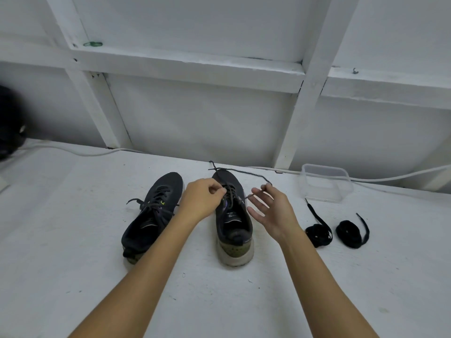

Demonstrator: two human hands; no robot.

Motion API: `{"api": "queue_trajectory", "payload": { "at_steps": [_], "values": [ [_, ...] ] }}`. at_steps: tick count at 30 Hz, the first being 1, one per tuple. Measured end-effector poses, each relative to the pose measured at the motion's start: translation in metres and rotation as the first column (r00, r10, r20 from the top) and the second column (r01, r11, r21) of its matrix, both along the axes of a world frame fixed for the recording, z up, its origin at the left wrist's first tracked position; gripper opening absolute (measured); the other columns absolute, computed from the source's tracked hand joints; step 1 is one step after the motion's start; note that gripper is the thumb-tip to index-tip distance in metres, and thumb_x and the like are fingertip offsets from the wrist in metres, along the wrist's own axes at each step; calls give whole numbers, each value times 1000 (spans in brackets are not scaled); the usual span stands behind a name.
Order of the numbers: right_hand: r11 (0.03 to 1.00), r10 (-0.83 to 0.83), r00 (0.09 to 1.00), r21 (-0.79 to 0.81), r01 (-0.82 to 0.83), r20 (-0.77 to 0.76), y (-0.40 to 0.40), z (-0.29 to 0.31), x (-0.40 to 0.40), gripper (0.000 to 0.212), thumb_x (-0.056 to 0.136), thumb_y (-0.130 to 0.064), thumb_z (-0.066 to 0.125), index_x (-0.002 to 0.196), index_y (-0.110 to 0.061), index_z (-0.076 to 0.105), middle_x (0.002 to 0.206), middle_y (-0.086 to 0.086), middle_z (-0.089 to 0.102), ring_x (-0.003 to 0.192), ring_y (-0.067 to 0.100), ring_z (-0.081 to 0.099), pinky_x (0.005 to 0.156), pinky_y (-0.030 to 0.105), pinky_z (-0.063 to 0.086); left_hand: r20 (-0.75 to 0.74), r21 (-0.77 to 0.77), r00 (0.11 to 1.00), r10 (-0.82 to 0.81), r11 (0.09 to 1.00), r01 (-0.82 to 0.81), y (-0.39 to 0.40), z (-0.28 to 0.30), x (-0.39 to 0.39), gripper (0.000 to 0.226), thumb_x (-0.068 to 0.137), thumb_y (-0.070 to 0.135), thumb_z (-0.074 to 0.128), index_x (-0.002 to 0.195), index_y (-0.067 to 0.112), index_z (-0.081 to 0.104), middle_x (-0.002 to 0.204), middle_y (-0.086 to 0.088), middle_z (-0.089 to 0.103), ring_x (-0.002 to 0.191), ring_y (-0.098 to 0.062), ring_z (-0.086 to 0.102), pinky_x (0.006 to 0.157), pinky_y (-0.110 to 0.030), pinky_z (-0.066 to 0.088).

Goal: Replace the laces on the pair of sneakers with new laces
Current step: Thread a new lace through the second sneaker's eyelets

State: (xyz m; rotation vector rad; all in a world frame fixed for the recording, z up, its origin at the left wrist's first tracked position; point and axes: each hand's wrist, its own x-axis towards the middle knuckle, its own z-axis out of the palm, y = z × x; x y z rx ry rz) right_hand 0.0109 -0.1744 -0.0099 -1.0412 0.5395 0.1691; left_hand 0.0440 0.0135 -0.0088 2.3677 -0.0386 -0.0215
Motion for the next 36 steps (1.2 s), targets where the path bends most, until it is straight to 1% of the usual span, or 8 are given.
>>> {"api": "queue_trajectory", "payload": {
  "at_steps": [5, 12, 16, 19, 23, 29, 32, 36],
  "values": [
    [929, 86, 980, -340, -143, -177, 0, -8, -1, 22, 102, -30, 55, 103, -11, 66, 96, 6, 72, 87, 20, 70, 68, 32, 57, -159, -23, 983, 87, 996, -92, -17, -1, 11, 32, 81, 61, 69, 87, 29, 73, 91, 13, 70, 92, -12, 62, 85, -31, 53],
    [798, 128, 946, -536, -277, -298, -3, -19, -3, 24, 94, -14, 62, 114, -1, 65, 89, 11, 71, 64, 17, 70, 52, 25, 53, -90, -191, 969, 229, 951, -242, -16, 8, 10, 13, 85, 27, 62, 89, 14, 60, 84, 0, 65, 78, -19, 59, 69, -32, 48],
    [574, 239, 936, -740, -351, -258, -3, -25, -8, 69, 82, -18, 66, 147, -19, 43, 118, 14, 66, 97, 25, 67, 73, 35, 57, -100, -148, 946, 309, 935, -321, -2, -3, -8, 23, 86, 18, 62, 102, 10, 48, 91, -8, 63, 77, -24, 59, 67, -33, 46],
    [361, 341, 912, -865, -350, -227, -2, -18, -9, 48, 84, -11, 64, 130, -23, 62, 122, 6, 62, 105, 21, 60, 82, 30, 47, -178, -57, 944, 277, 955, -291, 6, -18, -18, 36, 86, 16, 65, 111, 14, 40, 101, -14, 62, 82, -28, 60, 69, -34, 47],
    [167, 449, 820, -868, -467, -355, -7, -18, -7, 15, 86, -15, 59, 82, -15, 74, 79, 0, 67, 76, 17, 58, 66, 26, 48, -297, 147, 935, 195, 977, -157, 10, -29, -29, 57, 90, 18, 63, 139, 15, 33, 116, -16, 58, 98, -28, 58, 76, -36, 50],
    [140, 504, 714, -770, -623, -486, -24, -11, -2, 26, 86, -33, 70, 73, -12, 78, 61, -5, 67, 66, 11, 58, 65, 24, 48, -426, 308, 899, 99, 951, 41, 10, -37, -32, 60, 85, 28, 73, 134, 10, 43, 128, -10, 55, 114, -28, 56, 78, -31, 44],
    [94, 462, 784, -856, -509, -416, -27, -12, 6, 24, 84, -40, 78, 78, -17, 75, 78, -4, 71, 80, 13, 64, 70, 29, 52, -267, 291, 950, 161, 953, -80, 12, -34, -20, 40, 91, 13, 62, 130, 14, 55, 124, -10, 60, 111, -29, 58, 82, -34, 49],
    [209, 460, 885, -960, -188, -73, -14, -7, 21, 9, 92, -28, 73, 93, -20, 75, 86, -10, 70, 83, 8, 64, 77, 24, 48, 27, 16, 985, 168, 986, -169, 6, -25, -1, 18, 96, 14, 59, 105, 16, 74, 104, -3, 72, 92, -20, 65, 84, -29, 49]
  ]
}}
